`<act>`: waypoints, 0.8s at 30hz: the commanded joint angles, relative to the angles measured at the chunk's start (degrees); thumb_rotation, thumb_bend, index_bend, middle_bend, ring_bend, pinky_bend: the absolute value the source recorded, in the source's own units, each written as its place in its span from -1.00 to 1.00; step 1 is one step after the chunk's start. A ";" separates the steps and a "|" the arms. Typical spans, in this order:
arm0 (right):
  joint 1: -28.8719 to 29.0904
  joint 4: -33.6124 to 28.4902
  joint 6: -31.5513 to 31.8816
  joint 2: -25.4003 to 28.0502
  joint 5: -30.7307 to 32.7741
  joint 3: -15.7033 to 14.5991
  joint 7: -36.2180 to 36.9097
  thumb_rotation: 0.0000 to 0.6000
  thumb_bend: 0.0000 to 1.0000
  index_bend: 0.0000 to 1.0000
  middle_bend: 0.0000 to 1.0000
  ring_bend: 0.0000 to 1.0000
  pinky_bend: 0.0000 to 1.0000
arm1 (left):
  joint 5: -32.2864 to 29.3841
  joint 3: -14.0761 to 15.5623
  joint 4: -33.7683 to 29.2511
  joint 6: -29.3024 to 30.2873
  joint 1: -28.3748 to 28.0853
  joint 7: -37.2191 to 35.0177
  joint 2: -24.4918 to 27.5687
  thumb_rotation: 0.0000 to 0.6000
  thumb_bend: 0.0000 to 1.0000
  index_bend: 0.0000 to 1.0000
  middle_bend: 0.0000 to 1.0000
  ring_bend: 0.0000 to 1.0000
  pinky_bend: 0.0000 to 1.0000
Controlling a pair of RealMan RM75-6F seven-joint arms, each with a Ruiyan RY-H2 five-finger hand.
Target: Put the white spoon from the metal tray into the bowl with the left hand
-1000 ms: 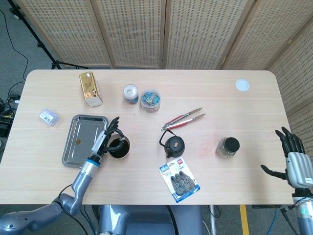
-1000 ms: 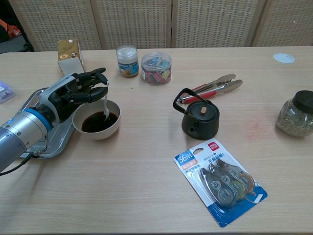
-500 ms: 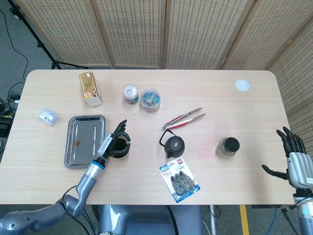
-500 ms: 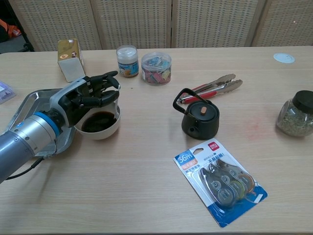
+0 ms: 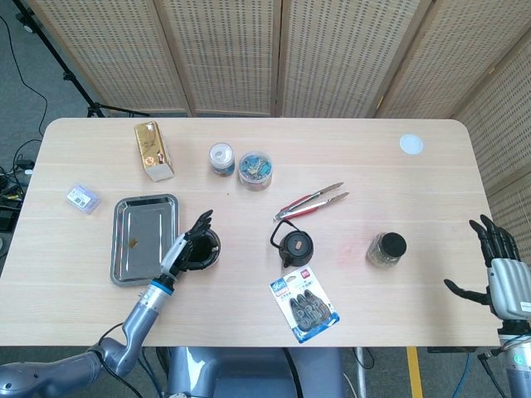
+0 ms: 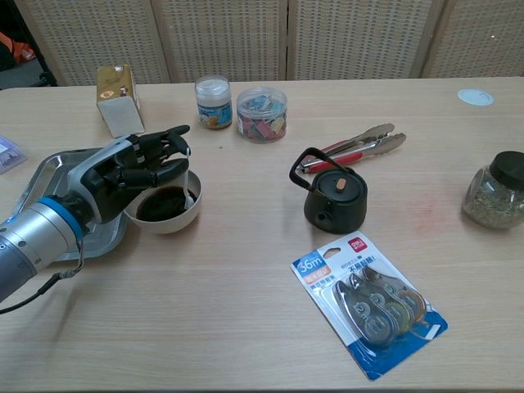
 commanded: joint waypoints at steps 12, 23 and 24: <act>0.04 0.13 -0.22 -0.32 0.16 -0.10 -0.60 1.00 -0.94 -0.99 -1.00 -1.00 -1.00 | -1.05 -1.81 2.38 0.25 -0.09 -0.59 0.01 1.00 -0.02 0.39 -1.00 -1.00 -1.00; 0.09 0.38 -0.40 -0.09 0.39 0.08 0.11 1.00 -0.94 -0.99 -1.00 -1.00 -1.00 | -2.01 -3.67 3.45 -2.59 -2.82 2.19 -1.57 1.00 -0.02 0.39 -1.00 -1.00 -1.00; 0.09 0.41 -0.43 -0.08 0.41 0.09 0.17 1.00 -0.94 -0.99 -1.00 -1.00 -1.00 | -1.85 -3.59 3.25 -2.41 -2.84 2.47 -1.64 1.00 -0.02 0.39 -1.00 -1.00 -1.00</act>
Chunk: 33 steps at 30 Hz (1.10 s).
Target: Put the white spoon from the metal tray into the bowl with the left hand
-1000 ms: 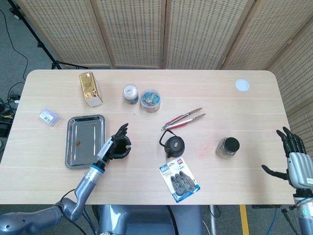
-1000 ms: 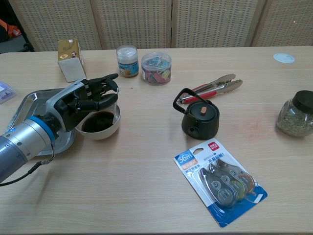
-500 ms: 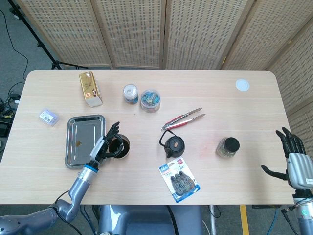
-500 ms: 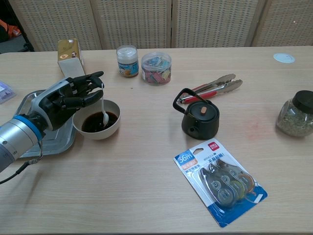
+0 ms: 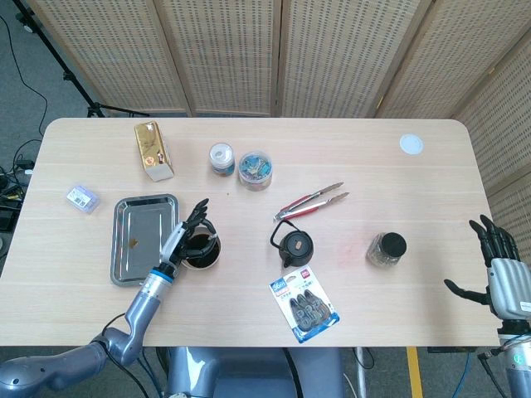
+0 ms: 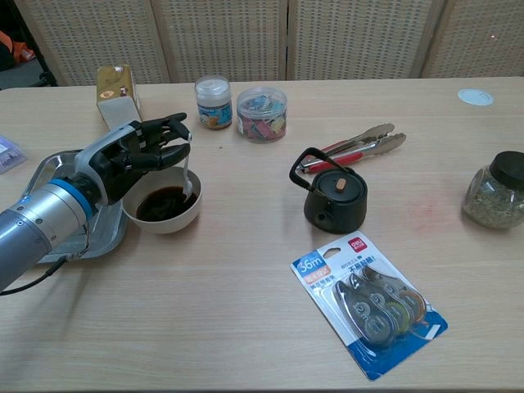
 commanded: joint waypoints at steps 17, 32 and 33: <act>-0.11 -0.12 0.26 0.04 -0.44 -0.20 -0.08 1.00 -0.94 -0.99 -1.00 -1.00 -1.00 | 2.00 3.47 -3.78 2.58 2.77 -2.48 1.69 1.00 0.02 0.39 -1.00 -1.00 -1.00; -0.14 -0.13 0.23 0.00 -0.32 -0.18 -0.10 1.00 -0.94 -0.99 -1.00 -1.00 -1.00 | 1.57 1.78 -0.04 2.46 1.87 -3.57 1.66 1.00 0.02 0.39 -1.00 -1.00 -1.00; -0.17 -0.13 0.32 0.07 -0.27 -0.11 0.01 1.00 -0.94 -0.99 -1.00 -1.00 -1.00 | 1.66 1.65 0.12 2.29 1.48 -3.02 1.39 1.00 0.02 0.39 -1.00 -1.00 -1.00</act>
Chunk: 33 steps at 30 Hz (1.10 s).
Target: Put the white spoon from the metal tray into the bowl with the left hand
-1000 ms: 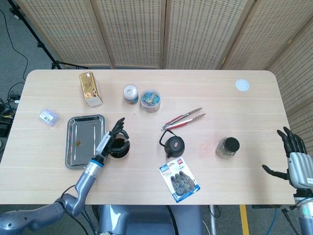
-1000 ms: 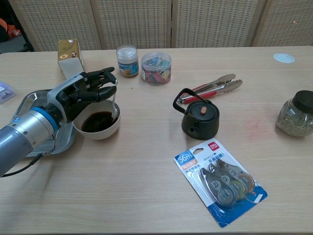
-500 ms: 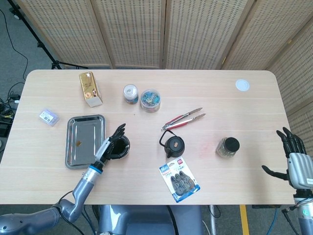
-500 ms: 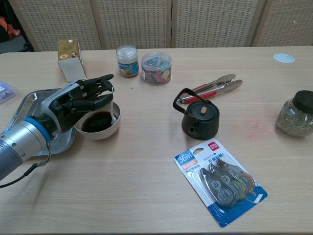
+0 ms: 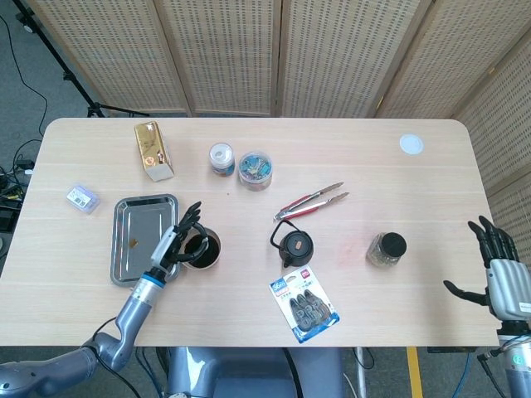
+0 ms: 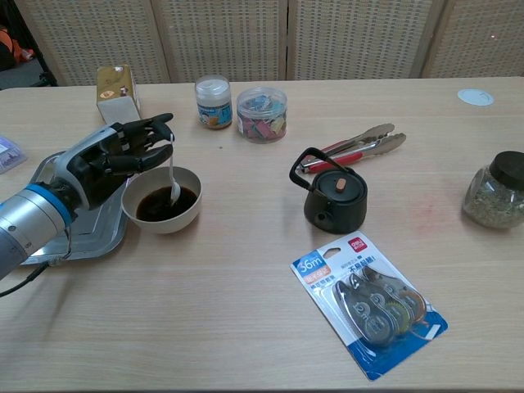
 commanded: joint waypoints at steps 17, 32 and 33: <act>-0.03 0.01 0.05 0.30 -0.23 0.00 0.73 1.00 -0.94 -0.99 -1.00 -1.00 -1.00 | 1.14 1.16 -0.44 -0.61 -1.15 4.94 -0.91 1.00 -0.07 0.19 -1.00 -1.00 -1.00; -0.03 -0.09 0.30 0.02 -0.77 -0.28 -0.02 1.00 -0.94 -0.99 -1.00 -1.00 -1.00 | 5.30 1.97 -8.01 10.39 1.68 14.23 6.14 1.00 -1.00 -0.78 -1.00 -1.00 -1.00; -0.04 -0.15 0.37 0.01 -0.88 -0.33 -0.12 1.00 -0.94 -0.99 -1.00 -1.00 -1.00 | 5.59 2.08 -9.35 11.66 2.33 17.33 7.64 1.00 -1.00 -0.78 -1.00 -1.00 -1.00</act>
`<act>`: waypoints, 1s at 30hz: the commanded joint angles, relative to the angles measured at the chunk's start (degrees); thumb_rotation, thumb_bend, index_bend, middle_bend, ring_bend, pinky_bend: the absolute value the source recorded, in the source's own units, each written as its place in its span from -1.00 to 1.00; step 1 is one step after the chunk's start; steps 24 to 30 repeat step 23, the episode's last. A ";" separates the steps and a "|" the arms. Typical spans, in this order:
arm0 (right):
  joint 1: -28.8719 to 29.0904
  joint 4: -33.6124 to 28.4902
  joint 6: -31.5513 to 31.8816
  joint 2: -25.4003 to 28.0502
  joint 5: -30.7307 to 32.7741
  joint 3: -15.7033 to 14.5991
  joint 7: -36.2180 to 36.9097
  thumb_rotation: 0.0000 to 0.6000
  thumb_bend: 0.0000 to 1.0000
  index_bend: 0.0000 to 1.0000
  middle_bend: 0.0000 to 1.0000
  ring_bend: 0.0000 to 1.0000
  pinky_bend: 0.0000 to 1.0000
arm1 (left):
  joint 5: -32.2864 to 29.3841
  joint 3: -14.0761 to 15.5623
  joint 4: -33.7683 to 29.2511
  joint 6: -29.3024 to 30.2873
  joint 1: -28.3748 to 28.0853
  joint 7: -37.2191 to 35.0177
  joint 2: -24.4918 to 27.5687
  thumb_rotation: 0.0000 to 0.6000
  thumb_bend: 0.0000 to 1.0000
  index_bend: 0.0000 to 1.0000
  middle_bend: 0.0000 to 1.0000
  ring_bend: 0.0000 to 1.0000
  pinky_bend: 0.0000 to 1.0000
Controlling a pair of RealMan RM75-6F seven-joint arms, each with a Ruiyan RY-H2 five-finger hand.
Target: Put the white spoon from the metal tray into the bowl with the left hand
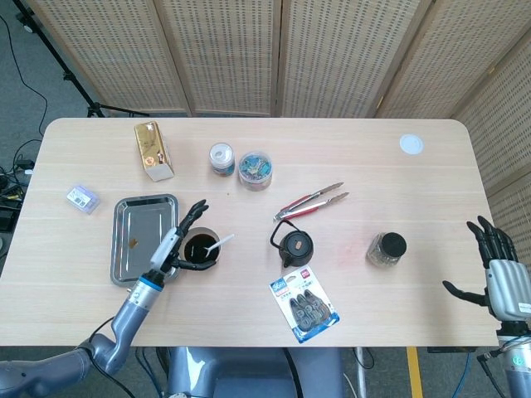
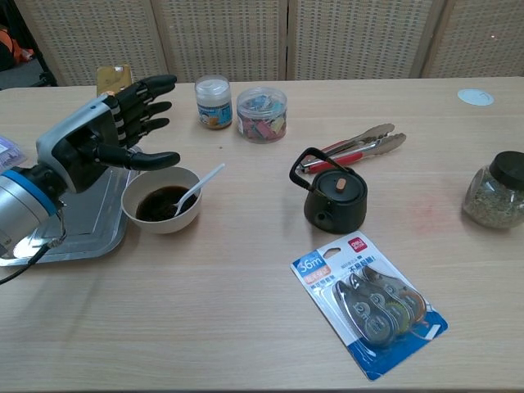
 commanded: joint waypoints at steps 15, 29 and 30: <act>-0.23 -0.64 1.22 -0.84 -2.15 -1.07 -3.02 1.00 -0.94 -0.99 -1.00 -1.00 -1.00 | -6.36 4.66 -23.04 10.05 15.76 48.30 30.05 1.00 -1.00 -0.81 -1.00 -1.00 -1.00; -0.58 -1.00 2.55 -1.03 -2.77 -1.06 -4.20 1.00 -0.94 -0.99 -1.00 -1.00 -1.00 | -6.66 7.42 -27.66 13.89 21.75 54.83 34.81 1.00 -1.00 -0.82 -1.00 -1.00 -1.00; -0.58 -1.00 2.55 -1.03 -2.77 -1.06 -4.20 1.00 -0.94 -0.99 -1.00 -1.00 -1.00 | -6.66 7.42 -27.66 13.89 21.75 54.83 34.81 1.00 -1.00 -0.82 -1.00 -1.00 -1.00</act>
